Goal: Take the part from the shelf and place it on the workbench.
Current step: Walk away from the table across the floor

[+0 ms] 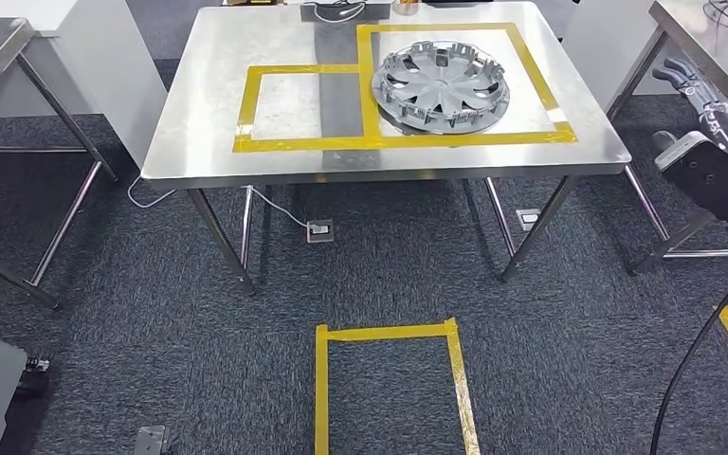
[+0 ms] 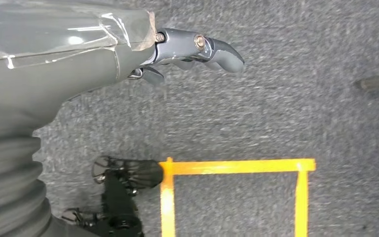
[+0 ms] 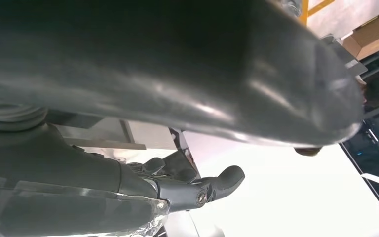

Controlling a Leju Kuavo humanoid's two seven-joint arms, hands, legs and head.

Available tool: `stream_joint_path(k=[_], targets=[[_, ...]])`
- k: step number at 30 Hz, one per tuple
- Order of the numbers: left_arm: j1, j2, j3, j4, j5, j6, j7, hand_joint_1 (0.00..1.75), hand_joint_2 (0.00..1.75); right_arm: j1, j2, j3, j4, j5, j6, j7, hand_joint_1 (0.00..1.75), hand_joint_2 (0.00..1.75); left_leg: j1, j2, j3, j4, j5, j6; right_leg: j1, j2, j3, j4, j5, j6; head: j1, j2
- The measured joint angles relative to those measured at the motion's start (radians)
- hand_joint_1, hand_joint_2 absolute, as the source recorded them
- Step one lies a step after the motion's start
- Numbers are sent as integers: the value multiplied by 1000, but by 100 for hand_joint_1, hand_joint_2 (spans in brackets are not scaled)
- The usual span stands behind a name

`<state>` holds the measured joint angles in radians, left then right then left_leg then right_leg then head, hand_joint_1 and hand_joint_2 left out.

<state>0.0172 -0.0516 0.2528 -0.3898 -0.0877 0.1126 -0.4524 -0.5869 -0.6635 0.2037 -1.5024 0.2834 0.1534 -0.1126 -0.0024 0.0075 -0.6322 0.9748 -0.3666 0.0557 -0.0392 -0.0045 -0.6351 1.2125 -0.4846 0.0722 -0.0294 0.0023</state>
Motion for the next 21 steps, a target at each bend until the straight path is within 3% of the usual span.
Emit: stream_joint_path(k=[1,3,4,6,7,8,10,11,12,14,15,16,18,19,21], targets=[[0,1,-1,1,2,0,0,0,175,-2,1,0,0,0,0,0,0,0,0,-1,-17,10,7,-6,-2,0,55,-71,2,5,1,0],[0,2,-3,2,5,1,0,0,175,-6,3,0,1,1,0,-1,0,0,-3,-2,-42,28,21,-19,1,1,130,-183,-23,-4,1,0],[1,3,-4,3,8,1,0,0,175,-9,6,1,2,1,1,-2,0,0,-4,-2,-49,32,30,-25,5,2,141,-205,-36,-13,2,0],[4,4,-4,8,17,3,-1,0,175,-17,13,6,7,3,1,0,0,0,-2,-3,-57,32,43,-36,5,1,125,-205,-27,-33,2,0],[6,5,-5,11,23,4,-2,0,175,-23,18,10,10,2,-1,4,0,0,1,-4,-64,42,28,-42,4,-1,117,-204,-17,-44,0,0],[7,6,-5,14,28,5,-5,0,175,-28,22,15,13,2,-6,11,0,0,3,-5,-74,70,-8,-49,1,-2,106,-204,-5,-53,-1,0],[8,7,-7,20,41,8,-10,0,175,-37,30,23,19,0,-22,26,0,0,8,-6,-102,180,-115,-60,1,-3,80,-204,19,-65,-3,0],[8,7,-8,22,45,10,-12,0,175,-40,32,26,22,0,-30,32,0,0,9,-6,-115,245,-156,-64,3,-3,65,-204,31,-67,-3,0],[8,7,-9,24,48,12,-14,0,175,-40,33,29,24,1,-36,35,0,0,10,-6,-118,297,-173,-65,5,-3,50,-203,43,-67,-3,0],[8,8,-12,28,51,13,-15,0,175,-40,35,35,28,3,-43,38,0,0,10,-6,-84,317,-146,-61,10,-1,20,-203,67,-65,-3,0],[7,9,-14,29,53,13,-16,0,175,-40,35,37,30,6,-47,38,0,0,9,-7,-41,276,-123,-53,13,0,7,-203,79,-64,-3,0],[7,11,-16,30,54,13,-17,0,175,-40,35,39,31,8,-52,38,0,0,6,-8,14,209,-118,-42,14,1,-4,-203,89,-61,-3,0],[6,16,-21,31,57,14,-19,0,175,-40,34,40,31,16,-64,38,0,0,-2,-10,106,79,-139,-25,15,-1,-14,-205,108,-52,-2,0],[6,18,-23,31,59,14,-20,0,175,-39,34,41,32,19,-68,38,0,0,-7,-10,126,44,-152,-19,13,-2,-14,-209,117,-45,-3,0],[8,20,-25,33,61,15,-20,0,175,-37,33,44,33,26,-74,38,0,0,-11,-9,125,21,-134,-8,9,-5,-14,-219,135,-32,-5,0]])
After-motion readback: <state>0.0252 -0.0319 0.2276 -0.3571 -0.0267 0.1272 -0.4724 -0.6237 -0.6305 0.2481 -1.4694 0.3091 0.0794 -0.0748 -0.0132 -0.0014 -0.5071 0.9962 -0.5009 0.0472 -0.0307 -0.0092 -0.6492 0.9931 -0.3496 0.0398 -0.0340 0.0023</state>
